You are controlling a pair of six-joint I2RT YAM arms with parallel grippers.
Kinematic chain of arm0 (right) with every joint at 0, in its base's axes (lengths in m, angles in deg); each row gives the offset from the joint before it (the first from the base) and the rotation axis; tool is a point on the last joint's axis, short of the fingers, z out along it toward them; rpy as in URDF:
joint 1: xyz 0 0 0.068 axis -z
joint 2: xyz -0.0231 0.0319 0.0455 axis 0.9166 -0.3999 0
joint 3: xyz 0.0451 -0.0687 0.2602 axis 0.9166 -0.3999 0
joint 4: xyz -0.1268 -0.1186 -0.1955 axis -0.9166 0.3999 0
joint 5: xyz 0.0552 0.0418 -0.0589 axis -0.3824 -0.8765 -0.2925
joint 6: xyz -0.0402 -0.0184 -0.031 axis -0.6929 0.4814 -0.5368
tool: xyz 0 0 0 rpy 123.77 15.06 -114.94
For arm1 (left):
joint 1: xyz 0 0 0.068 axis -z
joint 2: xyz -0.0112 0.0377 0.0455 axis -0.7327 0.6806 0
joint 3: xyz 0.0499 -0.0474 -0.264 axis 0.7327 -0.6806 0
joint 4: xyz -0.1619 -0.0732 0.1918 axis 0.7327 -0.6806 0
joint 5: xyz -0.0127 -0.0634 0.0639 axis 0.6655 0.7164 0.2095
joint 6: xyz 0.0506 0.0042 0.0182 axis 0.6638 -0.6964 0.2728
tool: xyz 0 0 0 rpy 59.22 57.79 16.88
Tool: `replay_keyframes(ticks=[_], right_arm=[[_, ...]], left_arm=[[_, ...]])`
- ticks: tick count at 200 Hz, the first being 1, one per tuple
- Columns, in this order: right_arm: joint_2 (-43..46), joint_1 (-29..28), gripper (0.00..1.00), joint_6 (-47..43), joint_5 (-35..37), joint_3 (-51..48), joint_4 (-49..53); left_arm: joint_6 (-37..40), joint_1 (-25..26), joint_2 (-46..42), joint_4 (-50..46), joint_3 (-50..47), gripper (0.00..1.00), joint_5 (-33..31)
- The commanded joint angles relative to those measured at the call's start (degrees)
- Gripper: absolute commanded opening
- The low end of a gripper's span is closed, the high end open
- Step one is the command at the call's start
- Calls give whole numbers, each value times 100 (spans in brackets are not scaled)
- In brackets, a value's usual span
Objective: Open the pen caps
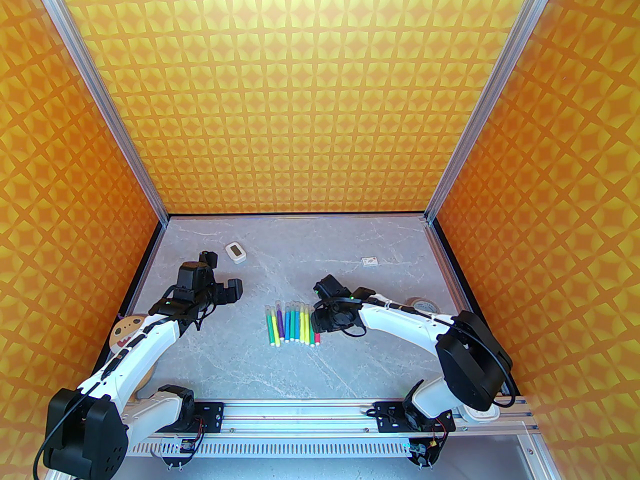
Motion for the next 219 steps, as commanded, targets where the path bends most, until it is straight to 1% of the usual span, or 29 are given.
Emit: replay_keyframes(ticks=[1,28,95,180,219], right_arm=[[-126,-96,50,214,-27,124,-154],[-241,-141,45,305,-43,42,-255],[-468,-159,41,467,-48,-97,-475],[-720,-160,36,586,155,-193,-576],[-836,-168,33,563,375,-167,-396]], left_arm=[[13,42,-85,-118,90,99,-68],[31,39,-86,-135,96,99,-60],[49,38,-85,-162,109,100,-56],[50,37,-83,-183,111,100,-53],[39,42,-88,-193,125,100,-29]])
